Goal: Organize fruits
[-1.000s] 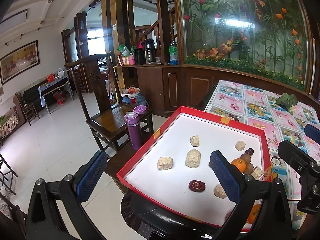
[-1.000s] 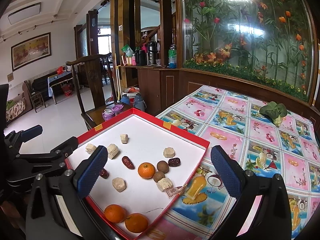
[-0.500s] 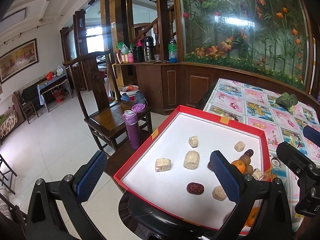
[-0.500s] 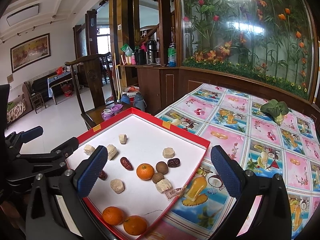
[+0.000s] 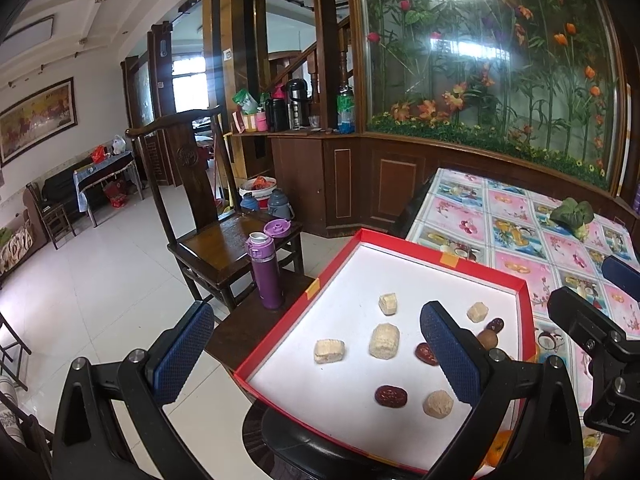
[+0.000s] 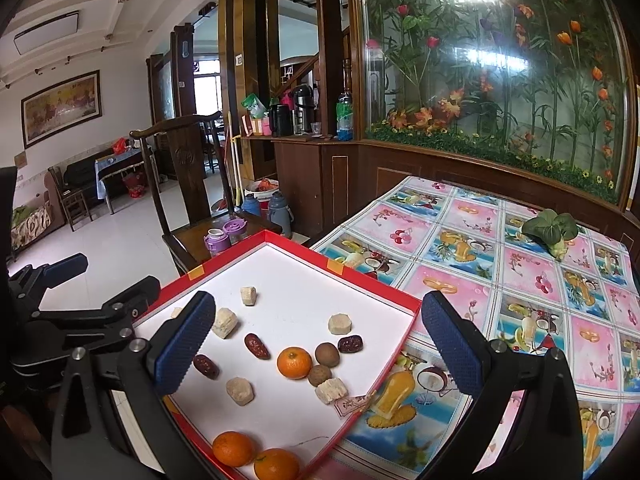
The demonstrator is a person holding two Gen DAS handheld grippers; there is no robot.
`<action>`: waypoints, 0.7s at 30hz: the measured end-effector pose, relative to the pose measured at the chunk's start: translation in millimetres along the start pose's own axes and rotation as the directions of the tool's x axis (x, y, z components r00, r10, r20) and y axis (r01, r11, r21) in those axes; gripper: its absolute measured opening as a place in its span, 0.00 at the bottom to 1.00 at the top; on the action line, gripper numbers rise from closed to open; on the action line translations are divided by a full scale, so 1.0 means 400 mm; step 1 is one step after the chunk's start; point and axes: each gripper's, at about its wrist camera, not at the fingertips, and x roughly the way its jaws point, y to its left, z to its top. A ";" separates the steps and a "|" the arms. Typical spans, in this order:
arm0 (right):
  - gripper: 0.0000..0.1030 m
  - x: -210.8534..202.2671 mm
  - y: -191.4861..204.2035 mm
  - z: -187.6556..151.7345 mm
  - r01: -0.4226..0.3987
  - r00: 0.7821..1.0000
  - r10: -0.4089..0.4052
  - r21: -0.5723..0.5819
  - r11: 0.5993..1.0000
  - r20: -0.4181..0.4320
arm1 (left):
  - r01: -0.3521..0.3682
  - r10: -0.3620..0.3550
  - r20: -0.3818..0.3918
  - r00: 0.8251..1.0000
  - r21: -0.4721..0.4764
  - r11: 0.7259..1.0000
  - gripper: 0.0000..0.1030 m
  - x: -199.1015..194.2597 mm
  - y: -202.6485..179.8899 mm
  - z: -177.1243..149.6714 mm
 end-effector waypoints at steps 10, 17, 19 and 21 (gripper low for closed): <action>1.00 0.005 0.024 0.016 -0.006 1.000 0.007 -0.025 1.000 0.003 | 0.002 -0.002 -0.003 1.000 -0.013 1.000 1.00 0.001 0.018 0.005; 1.00 0.006 0.032 0.021 -0.019 1.000 0.019 -0.024 1.000 0.005 | -0.005 0.005 -0.008 1.000 -0.018 1.000 1.00 -0.006 0.023 0.014; 1.00 0.005 0.031 0.022 -0.023 1.000 0.023 -0.026 0.999 0.006 | -0.008 0.008 -0.006 1.000 -0.019 1.000 1.00 -0.009 0.019 0.018; 1.00 0.004 0.030 0.025 -0.029 1.000 0.030 -0.025 0.999 0.009 | -0.009 0.009 -0.006 1.000 -0.022 1.000 1.00 -0.011 0.016 0.022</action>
